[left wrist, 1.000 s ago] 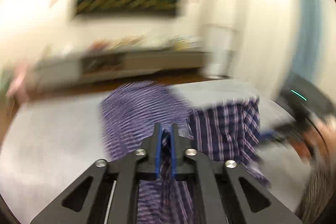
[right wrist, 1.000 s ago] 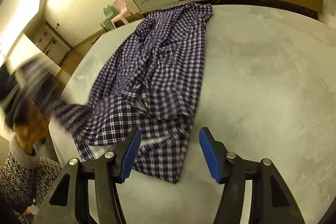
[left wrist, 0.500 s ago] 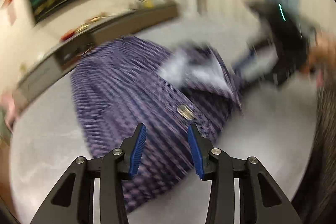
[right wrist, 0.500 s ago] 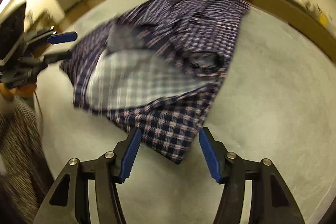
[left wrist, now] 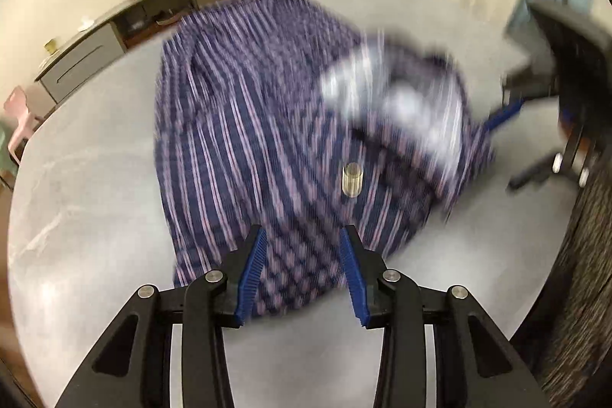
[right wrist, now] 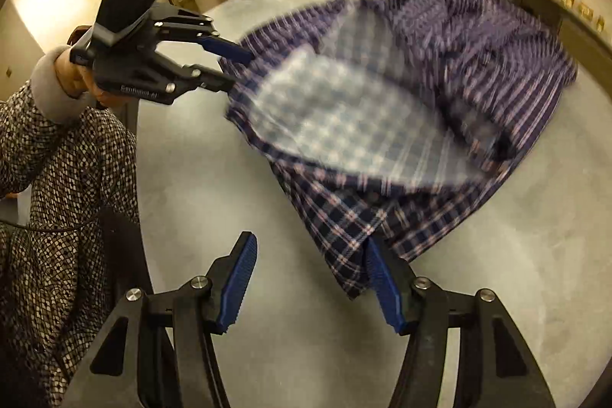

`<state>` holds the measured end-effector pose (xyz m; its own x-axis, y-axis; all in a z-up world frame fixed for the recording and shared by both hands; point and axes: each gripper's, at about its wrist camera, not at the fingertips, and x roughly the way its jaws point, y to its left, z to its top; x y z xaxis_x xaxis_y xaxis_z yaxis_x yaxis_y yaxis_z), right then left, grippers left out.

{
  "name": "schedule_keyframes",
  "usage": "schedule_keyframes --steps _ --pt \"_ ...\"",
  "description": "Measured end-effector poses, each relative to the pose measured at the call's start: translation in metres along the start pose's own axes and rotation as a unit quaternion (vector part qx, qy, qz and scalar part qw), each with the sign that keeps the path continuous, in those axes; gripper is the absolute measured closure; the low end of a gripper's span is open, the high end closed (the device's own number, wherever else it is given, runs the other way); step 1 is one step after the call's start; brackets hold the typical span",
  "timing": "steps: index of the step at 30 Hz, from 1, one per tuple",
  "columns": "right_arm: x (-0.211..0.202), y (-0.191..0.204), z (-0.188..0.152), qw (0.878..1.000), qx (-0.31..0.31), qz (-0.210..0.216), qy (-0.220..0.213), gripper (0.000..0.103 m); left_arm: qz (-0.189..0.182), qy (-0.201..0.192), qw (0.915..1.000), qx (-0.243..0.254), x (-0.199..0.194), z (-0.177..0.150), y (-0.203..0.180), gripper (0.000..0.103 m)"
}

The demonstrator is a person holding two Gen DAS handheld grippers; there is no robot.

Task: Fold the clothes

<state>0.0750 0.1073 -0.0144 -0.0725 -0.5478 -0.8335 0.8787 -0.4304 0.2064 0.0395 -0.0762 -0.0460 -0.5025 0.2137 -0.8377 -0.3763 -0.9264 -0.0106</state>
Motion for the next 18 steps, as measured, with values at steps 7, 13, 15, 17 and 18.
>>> schedule_keyframes --steps 7,13,15,17,18 --pt "0.022 0.0 0.032 0.998 -0.025 -0.046 0.029 0.042 0.016 -0.006 0.9995 -0.027 0.059 0.051 0.001 0.061" --pt "0.027 -0.026 0.071 0.997 0.006 -0.08 -0.022 0.042 0.053 -0.016 0.9948 -0.085 0.08 0.067 0.02 0.098" --pt "0.018 -0.05 0.082 0.986 0.066 -0.131 -0.073 0.042 0.047 -0.068 0.9904 -0.111 0.055 0.073 0.031 0.1" --pt "0.01 -0.068 0.085 0.976 0.12 -0.141 -0.11 0.042 0.046 -0.091 0.9863 -0.13 0.04 0.075 0.04 0.1" --pt "0.006 -0.074 0.084 0.972 0.142 -0.14 -0.126 0.042 0.042 -0.099 0.9849 -0.136 0.036 0.076 0.044 0.1"
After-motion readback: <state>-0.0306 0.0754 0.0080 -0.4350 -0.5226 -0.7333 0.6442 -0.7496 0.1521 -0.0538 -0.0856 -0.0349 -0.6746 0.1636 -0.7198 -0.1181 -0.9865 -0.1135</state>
